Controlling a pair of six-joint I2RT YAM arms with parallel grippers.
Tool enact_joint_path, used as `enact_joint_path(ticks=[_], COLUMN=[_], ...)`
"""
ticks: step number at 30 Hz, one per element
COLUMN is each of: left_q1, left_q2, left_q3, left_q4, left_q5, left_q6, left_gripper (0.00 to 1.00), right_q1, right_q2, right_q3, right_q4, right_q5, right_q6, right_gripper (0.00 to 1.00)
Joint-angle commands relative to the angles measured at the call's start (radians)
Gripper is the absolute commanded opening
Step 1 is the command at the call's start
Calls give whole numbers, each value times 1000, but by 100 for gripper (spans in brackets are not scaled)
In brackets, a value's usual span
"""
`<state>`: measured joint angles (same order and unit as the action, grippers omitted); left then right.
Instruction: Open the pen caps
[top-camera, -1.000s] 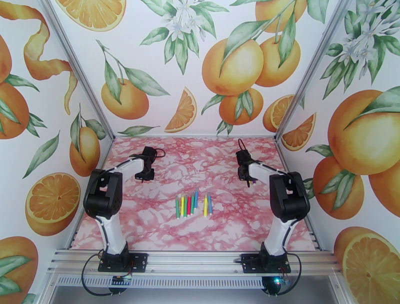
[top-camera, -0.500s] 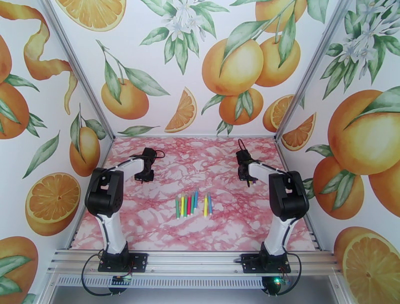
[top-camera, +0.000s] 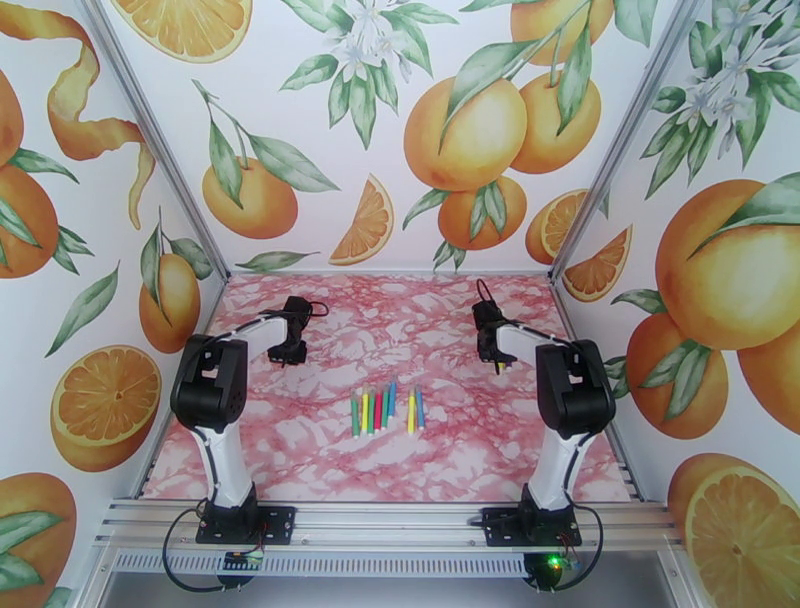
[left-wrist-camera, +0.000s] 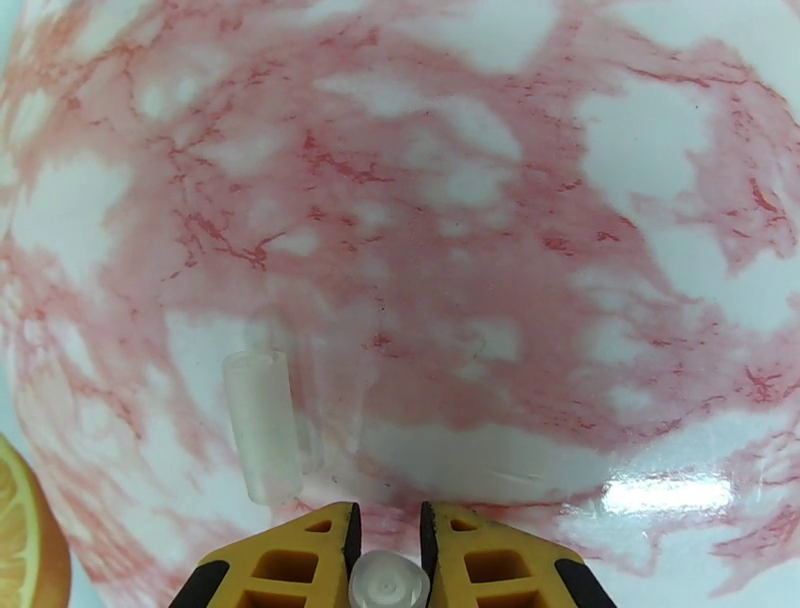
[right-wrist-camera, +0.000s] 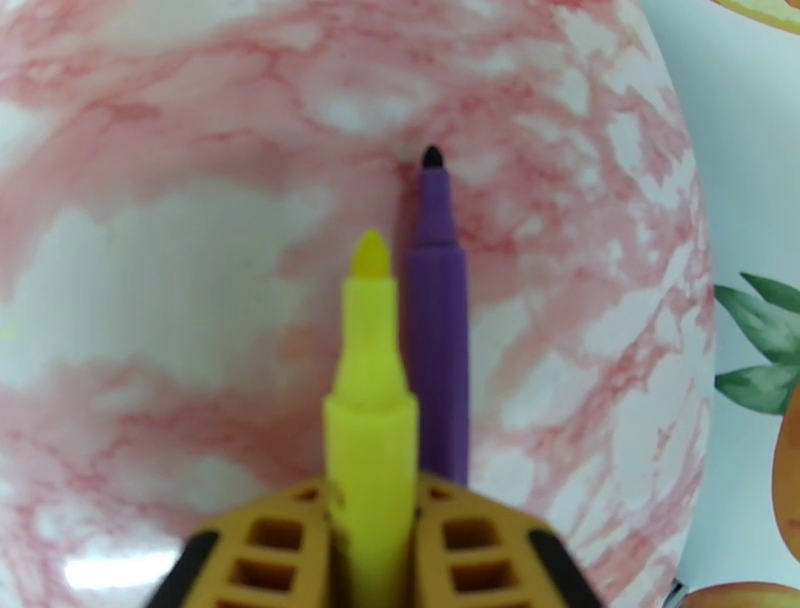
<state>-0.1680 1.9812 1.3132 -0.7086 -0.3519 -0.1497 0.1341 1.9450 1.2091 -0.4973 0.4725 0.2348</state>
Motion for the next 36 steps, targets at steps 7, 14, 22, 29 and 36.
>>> enact_joint_path(ticks=[7,14,22,29,36], left_q1=[8,8,8,9,9], left_q2=[10,1,-52,-115,-200], left_q3=[22,20,22,23,-4], left_q4=[-12,-16,-23,-22,5], left_q5=[2,10,62,139,220], left_q6=[4,6,7,6,12], left_gripper=[28,31,32,43,53], right_q1=[-7,-7,-6,5,46], right_q2=[9,0,-54,-137,-211], right_q3=[16,15,3,-27,-41], right_q4=[-11,-17,-21,-25,-51], right_q5=[33,28,-5,-26,-49], right_q6=[-1,1,1,-3,-9], right_gripper=[26,28,30,40,43])
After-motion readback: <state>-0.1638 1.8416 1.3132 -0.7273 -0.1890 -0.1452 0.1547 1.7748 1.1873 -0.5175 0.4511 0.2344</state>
